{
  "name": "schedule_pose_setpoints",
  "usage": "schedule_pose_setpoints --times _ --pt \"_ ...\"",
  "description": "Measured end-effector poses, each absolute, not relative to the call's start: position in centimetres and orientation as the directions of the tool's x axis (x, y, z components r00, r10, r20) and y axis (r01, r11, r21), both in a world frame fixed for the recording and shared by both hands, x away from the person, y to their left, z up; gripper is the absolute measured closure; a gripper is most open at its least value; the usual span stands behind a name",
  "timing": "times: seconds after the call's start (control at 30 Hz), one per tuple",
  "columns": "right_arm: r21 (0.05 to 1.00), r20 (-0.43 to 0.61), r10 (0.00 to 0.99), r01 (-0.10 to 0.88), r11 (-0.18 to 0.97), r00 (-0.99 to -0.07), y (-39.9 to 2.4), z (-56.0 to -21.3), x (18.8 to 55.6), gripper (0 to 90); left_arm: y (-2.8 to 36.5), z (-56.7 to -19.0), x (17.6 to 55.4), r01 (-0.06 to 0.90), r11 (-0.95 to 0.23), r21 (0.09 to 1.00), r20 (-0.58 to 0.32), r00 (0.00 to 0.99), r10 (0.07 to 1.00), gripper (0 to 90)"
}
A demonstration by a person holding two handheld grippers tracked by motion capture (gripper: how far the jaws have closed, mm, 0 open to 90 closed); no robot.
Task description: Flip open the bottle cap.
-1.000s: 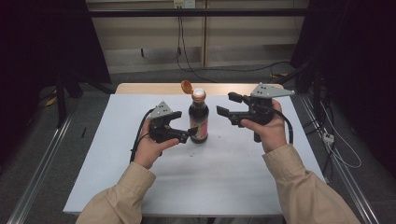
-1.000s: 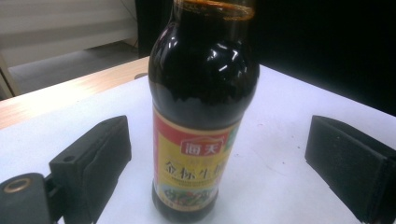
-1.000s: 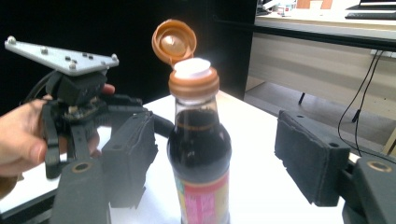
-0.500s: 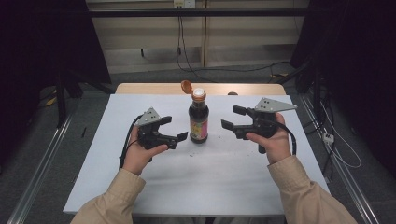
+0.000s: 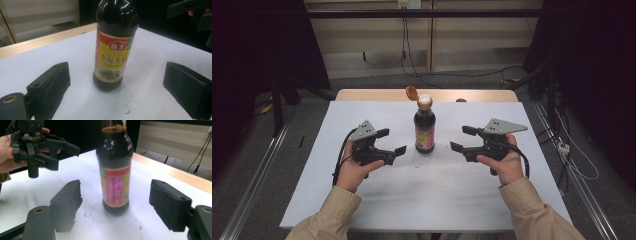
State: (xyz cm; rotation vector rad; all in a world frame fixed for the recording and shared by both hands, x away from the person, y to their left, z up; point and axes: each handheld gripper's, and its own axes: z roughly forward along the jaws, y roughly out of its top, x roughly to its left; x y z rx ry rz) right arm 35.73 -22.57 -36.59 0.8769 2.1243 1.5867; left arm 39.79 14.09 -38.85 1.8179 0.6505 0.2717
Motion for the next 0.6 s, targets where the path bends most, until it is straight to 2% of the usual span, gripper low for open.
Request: schedule_pose_setpoints --times 0.6 --pt "0.929 0.120 0.664 0.319 0.186 -0.738 -24.0 -40.0 33.9 23.7 15.9 -40.1 38.6 0.311 -0.241 0.919 -0.137 0.828 0.544 7.1"
